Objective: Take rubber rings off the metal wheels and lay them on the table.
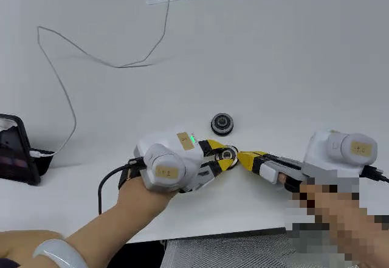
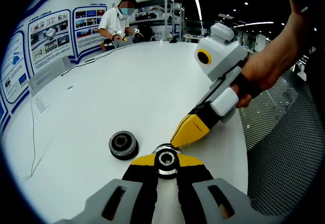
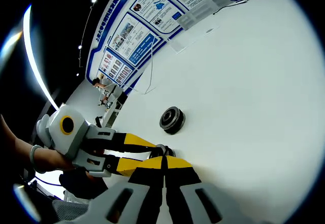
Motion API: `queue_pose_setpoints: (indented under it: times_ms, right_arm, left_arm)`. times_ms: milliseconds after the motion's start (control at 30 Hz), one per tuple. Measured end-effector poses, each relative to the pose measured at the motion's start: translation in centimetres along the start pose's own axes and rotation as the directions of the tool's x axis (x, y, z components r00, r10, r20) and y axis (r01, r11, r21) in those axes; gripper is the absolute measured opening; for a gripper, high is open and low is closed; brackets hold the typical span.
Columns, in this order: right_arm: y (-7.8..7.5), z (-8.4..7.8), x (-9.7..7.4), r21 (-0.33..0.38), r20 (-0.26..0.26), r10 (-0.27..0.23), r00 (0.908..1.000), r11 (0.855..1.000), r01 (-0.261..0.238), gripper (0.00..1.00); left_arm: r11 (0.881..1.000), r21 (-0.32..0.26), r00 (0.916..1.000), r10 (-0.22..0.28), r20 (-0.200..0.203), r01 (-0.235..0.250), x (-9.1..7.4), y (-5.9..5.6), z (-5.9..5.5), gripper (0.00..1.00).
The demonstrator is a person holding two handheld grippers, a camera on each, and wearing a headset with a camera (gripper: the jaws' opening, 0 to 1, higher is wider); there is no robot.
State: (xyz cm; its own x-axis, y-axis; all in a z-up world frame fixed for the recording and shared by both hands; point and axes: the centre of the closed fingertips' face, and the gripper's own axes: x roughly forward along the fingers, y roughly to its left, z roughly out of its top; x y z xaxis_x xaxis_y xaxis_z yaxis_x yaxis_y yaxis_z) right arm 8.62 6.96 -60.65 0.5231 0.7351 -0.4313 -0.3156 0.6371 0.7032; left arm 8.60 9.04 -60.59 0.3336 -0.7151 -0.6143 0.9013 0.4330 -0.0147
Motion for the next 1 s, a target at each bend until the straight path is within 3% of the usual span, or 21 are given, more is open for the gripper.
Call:
queue_pose_setpoints:
  times_ms: [1000]
  right_arm:
    - [0.47,0.01,0.16,0.016,-0.010,0.025,0.9996,1.000,-0.025,0.01]
  left_arm:
    - [1.000,-0.003,1.0000,-0.002,0.003,0.002,-0.01,-0.04,0.03,0.14]
